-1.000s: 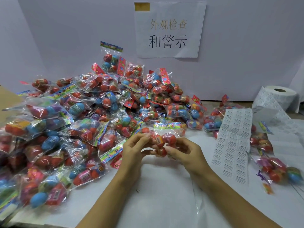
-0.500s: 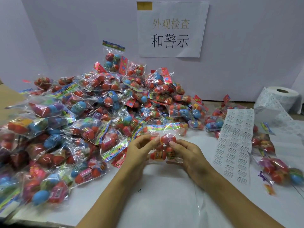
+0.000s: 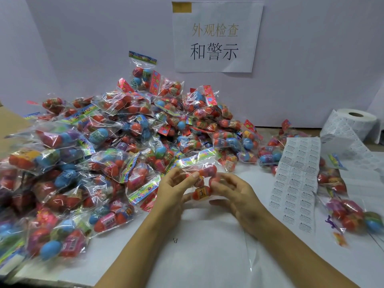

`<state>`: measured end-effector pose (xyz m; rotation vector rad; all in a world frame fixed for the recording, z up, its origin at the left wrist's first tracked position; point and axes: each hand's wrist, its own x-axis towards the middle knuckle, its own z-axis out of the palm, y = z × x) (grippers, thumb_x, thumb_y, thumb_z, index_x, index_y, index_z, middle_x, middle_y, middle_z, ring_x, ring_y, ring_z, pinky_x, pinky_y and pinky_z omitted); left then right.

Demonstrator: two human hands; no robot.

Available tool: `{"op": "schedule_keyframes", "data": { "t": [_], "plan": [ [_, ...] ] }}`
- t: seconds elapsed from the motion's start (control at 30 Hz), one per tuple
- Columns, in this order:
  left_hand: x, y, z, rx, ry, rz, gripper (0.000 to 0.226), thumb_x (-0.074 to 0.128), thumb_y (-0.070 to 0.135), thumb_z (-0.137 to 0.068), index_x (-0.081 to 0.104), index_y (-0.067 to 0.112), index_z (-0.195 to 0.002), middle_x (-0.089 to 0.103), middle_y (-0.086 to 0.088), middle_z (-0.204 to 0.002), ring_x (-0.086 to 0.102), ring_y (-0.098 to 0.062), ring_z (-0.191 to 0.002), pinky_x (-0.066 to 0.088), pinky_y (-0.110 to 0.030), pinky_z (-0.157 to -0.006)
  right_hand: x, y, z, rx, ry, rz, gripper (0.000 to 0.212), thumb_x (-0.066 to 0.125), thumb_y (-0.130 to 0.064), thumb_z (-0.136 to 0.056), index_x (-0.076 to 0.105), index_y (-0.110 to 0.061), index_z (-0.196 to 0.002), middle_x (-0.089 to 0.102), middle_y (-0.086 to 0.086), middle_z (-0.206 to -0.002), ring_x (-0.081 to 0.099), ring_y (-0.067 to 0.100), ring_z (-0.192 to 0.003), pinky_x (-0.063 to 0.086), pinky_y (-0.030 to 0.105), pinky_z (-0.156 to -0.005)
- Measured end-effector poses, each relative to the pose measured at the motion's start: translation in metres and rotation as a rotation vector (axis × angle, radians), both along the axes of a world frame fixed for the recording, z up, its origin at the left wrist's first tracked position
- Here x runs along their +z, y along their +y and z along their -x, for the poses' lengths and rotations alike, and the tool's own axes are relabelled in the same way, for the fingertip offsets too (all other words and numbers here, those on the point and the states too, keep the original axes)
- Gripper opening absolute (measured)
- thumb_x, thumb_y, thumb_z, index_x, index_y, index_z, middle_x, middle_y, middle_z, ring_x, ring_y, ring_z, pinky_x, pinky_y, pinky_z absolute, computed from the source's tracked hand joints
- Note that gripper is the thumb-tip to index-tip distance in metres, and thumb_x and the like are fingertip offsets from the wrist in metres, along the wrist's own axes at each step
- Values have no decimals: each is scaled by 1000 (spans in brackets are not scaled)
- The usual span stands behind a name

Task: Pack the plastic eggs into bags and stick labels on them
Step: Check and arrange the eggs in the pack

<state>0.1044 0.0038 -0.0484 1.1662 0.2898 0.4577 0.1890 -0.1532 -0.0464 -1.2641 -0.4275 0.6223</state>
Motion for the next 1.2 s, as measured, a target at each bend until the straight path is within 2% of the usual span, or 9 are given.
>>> {"op": "schedule_keyframes", "data": {
  "t": [0.1,0.23,0.37,0.53,0.67,0.77,0.9,1.0,1.2],
  "plan": [
    [1,1,1,-37,-20,36,37,90,26,-64,68,12,-90,71,-16,-92,72,-25,-81,59,-41,-64,-1,2,0,-17,2,22,64,91,-24,-64,66,-14,-122,74,14,-109,74,32,-96,59,39,-76],
    [8,-2,2,-112,-14,135,70,82,46,-73,67,5,-128,74,-14,-105,71,-23,-86,60,-44,-71,0,0,-3,-60,63,-5,77,91,-24,-60,57,-18,-129,77,7,-105,75,24,-92,58,33,-69],
    [9,-1,5,-116,-19,186,67,67,53,-87,55,21,-144,71,-19,-125,73,-32,-99,60,-49,-82,1,-1,-6,-84,124,-35,73,89,-20,-67,55,-13,-130,75,15,-108,73,25,-91,56,37,-75],
    [10,-2,5,-63,46,248,68,62,58,-87,69,-4,-114,71,-21,-114,72,-36,-105,61,-51,-84,3,-3,-11,-136,252,-137,46,80,-19,-65,64,-10,-107,70,12,-85,63,15,-65,49,23,-53],
    [8,1,3,-100,81,160,53,63,60,-87,65,7,-79,74,-18,-91,74,-26,-80,61,-35,-69,2,-3,-10,-90,191,-125,43,79,-20,-65,74,-9,-106,75,13,-99,65,21,-88,49,38,-81],
    [10,-2,0,-115,114,77,44,77,54,-74,70,12,-84,71,-7,-78,67,-14,-63,56,-26,-57,2,-2,-6,-59,118,-70,42,81,-20,-64,77,-11,-104,75,11,-96,67,21,-87,49,43,-87],
    [1,-4,2,-219,84,-116,42,84,48,-74,77,12,-94,69,-8,-89,67,-18,-83,59,-36,-70,3,-1,-1,-35,16,-52,50,82,-20,-63,73,-11,-111,74,5,-91,70,20,-83,58,33,-78],
    [0,-1,3,-175,69,-107,37,87,38,-76,77,7,-91,70,-15,-88,69,-26,-87,62,-43,-73,4,-1,-1,-43,-5,-15,51,81,-28,-66,71,-11,-113,76,5,-94,72,18,-85,58,31,-76],
    [3,-2,2,-125,128,-95,30,78,35,-76,80,6,-85,71,-21,-89,66,-32,-89,60,-50,-78,4,-2,2,-60,-103,95,38,82,-46,-67,77,-9,-78,72,13,-82,68,18,-76,56,33,-63]
  ]
}}
